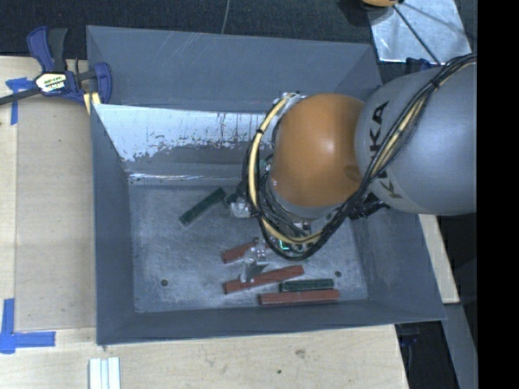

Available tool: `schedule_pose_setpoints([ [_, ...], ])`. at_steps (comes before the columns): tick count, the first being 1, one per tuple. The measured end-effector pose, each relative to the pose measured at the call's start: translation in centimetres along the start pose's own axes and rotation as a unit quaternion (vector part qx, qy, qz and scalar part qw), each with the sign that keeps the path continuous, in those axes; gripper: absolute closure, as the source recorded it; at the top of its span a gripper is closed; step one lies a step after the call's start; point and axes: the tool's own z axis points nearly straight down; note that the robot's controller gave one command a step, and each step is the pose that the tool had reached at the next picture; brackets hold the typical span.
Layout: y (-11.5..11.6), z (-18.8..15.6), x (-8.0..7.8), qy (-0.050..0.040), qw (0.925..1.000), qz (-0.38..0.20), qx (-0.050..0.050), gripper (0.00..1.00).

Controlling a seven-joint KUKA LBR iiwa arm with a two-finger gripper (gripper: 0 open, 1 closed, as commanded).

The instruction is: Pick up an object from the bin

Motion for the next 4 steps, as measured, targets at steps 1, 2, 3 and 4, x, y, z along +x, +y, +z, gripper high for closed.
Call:
schedule_pose_setpoints([
  [1, 0.0, -0.4, -0.2, -0.0042, 1.0000, 0.001, -0.001, 0.00],
  [2, -3.7, 9.4, -2.9, -0.0073, 0.9979, -0.065, -0.001, 1.00],
  [3, -3.7, 9.4, -2.9, -0.0073, 0.9979, -0.064, -0.001, 1.00],
  [4, -5.1, -1.8, -1.2, -0.0042, 0.9986, -0.053, 0.000, 1.00],
])
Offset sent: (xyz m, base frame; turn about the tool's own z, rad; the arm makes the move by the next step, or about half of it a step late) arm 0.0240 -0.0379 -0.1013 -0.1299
